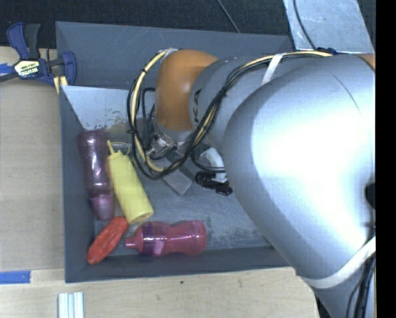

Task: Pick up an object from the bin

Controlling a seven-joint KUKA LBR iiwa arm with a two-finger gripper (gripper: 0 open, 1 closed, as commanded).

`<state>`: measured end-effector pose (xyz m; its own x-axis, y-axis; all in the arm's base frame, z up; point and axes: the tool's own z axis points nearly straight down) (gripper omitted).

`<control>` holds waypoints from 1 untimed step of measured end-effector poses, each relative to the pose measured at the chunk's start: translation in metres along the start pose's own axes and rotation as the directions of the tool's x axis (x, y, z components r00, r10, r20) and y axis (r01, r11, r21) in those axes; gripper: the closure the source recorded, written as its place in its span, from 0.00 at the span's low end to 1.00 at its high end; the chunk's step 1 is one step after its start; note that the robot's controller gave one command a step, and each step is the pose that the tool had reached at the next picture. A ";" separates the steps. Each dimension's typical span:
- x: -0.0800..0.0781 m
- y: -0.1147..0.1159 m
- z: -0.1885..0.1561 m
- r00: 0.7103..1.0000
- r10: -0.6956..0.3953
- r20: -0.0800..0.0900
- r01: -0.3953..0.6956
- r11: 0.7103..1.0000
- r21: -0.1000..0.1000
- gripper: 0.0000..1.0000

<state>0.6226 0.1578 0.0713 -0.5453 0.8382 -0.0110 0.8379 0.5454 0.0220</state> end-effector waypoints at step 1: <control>0.001 0.000 0.000 1.000 0.009 -0.001 -0.009 1.000 0.000 1.00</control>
Offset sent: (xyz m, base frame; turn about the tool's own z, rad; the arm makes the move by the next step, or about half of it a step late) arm 0.0000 0.0010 0.0379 0.0087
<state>0.6225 0.1587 0.0712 -0.5379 0.8430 -0.0100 0.8427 0.5379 0.0225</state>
